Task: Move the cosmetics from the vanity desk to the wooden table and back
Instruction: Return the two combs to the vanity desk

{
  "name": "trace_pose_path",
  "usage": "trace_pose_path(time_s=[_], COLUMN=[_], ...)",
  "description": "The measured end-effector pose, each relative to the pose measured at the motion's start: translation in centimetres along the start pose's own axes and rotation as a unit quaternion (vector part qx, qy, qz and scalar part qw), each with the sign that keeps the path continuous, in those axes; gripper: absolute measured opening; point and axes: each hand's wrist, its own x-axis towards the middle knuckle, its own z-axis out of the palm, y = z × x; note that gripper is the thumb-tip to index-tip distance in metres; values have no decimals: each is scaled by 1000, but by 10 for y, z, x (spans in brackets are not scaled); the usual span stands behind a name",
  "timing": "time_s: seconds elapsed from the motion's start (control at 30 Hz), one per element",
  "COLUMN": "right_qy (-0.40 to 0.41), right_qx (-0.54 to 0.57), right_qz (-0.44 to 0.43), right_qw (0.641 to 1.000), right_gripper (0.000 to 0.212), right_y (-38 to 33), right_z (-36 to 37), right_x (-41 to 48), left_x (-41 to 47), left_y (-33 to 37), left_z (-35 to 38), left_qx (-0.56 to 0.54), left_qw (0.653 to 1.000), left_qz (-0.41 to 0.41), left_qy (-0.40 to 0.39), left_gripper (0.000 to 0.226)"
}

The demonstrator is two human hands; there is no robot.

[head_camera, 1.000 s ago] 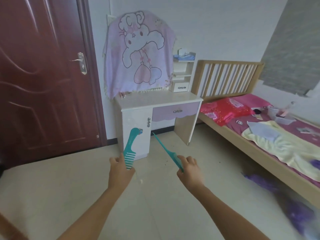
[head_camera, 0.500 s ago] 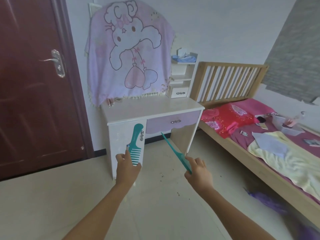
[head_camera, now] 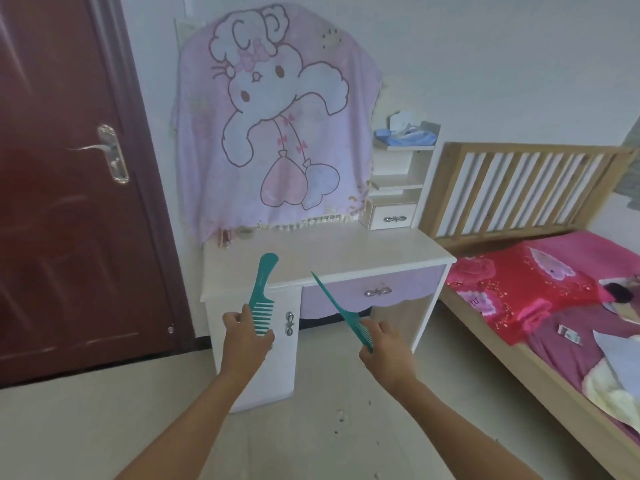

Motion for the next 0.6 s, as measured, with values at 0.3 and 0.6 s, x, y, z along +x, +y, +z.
trace_pose_path(time_s=[0.3, 0.6], right_qy=[-48, -22], right_qx=[3, 3], right_qz=[-86, -120], right_qw=[995, 993], right_gripper=[48, 48], right_y=[3, -20], right_z=[33, 51], right_x=[122, 252], left_x=[80, 226], left_y=[-19, -25], left_z=[17, 38], left_qx=[83, 119], left_qw=[993, 992], left_qz=[-53, -27], left_qy=[60, 33], left_gripper=[34, 38])
